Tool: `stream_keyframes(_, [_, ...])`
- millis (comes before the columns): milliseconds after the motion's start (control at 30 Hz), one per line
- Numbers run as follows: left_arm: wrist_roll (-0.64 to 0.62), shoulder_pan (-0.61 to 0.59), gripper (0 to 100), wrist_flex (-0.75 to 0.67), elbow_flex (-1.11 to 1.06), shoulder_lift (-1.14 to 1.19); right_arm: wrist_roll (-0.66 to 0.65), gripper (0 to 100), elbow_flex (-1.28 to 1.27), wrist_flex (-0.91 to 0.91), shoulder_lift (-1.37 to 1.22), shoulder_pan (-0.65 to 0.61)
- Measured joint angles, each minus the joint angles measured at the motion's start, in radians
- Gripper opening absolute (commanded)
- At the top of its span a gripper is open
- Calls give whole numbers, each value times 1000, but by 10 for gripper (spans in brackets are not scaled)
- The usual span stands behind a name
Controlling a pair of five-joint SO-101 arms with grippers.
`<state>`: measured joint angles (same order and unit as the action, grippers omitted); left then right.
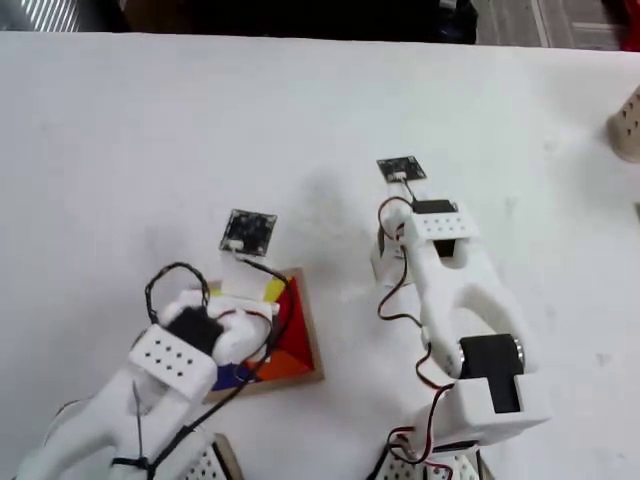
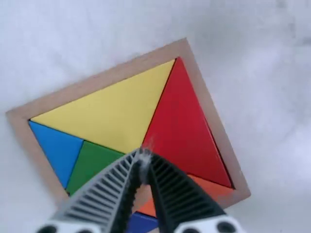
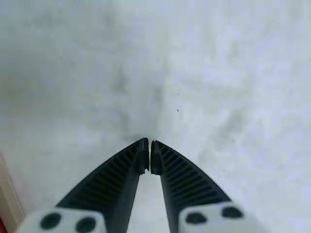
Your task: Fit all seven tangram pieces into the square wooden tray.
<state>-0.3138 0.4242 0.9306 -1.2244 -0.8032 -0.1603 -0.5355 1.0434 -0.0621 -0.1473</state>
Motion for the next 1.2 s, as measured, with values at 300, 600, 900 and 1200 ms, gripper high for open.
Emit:
stream_keyframes(300, [170, 0, 24, 252, 126, 41, 0, 17, 0, 0, 0, 0])
stream_keyframes(600, [272, 150, 24, 356, 132, 43, 0, 17, 0, 0, 0, 0])
stream_keyframes(900, [272, 230, 24, 356, 130, 43, 0, 17, 0, 0, 0, 0])
stream_keyframes(1200, [210, 51, 24, 259, 155, 69, 0, 17, 0, 0, 0, 0])
